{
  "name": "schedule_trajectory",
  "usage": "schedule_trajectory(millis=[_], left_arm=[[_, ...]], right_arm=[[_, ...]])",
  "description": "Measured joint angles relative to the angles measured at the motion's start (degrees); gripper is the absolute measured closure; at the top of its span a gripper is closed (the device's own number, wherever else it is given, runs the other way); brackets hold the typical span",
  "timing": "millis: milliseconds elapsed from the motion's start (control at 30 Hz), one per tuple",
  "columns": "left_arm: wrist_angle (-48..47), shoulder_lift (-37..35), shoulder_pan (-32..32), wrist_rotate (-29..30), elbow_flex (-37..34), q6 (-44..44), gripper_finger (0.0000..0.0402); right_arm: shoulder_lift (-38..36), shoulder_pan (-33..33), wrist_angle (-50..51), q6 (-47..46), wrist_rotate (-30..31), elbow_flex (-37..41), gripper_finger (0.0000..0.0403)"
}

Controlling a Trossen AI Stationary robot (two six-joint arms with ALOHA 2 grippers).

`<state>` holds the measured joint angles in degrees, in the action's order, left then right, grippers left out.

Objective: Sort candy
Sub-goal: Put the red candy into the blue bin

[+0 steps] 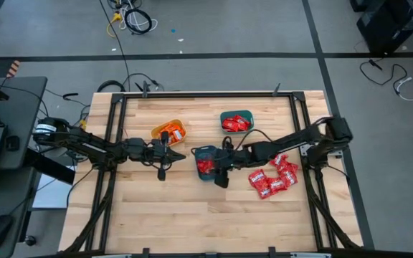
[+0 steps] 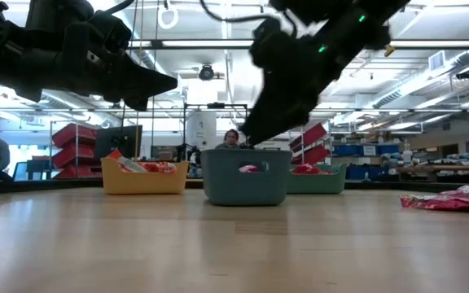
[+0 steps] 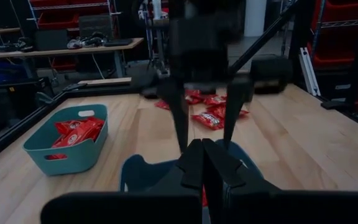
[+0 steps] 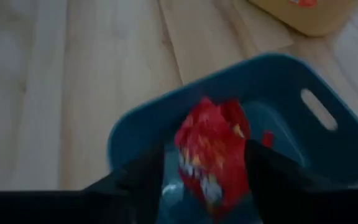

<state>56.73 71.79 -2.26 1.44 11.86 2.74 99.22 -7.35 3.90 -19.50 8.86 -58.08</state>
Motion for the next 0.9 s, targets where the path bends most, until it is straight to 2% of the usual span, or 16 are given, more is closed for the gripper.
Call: schedule_trajectory(millis=[100,200,333,433,667,900], left_arm=[[-0.22,0.00,0.02,0.06,0.00,-0.02,0.0399],[-0.44,0.00,0.00,0.06,0.00,-0.02,0.0399],[-0.83,0.00,0.00,0.06,0.00,-0.01,0.0399],[-0.85,0.00,0.00,0.06,0.00,-0.02,0.0399],[-0.92,0.00,0.01,0.06,0.00,-0.02,0.0399],[-0.90,0.00,0.01,0.06,0.00,-0.02,0.0399]], right_arm=[[-4.05,-1.85,9.24,-2.14,0.00,0.00,0.0166],[-7.42,-4.45,22.20,-7.45,2.31,-0.02,0.0158],[-9.70,-7.78,41.62,-19.61,7.22,0.02,0.0159],[-10.76,-9.53,49.83,-27.54,7.74,2.23,0.0157],[-14.13,-9.62,52.51,-36.32,5.81,12.12,0.0140],[-16.93,-6.50,52.58,-39.39,5.64,20.38,0.0128]])
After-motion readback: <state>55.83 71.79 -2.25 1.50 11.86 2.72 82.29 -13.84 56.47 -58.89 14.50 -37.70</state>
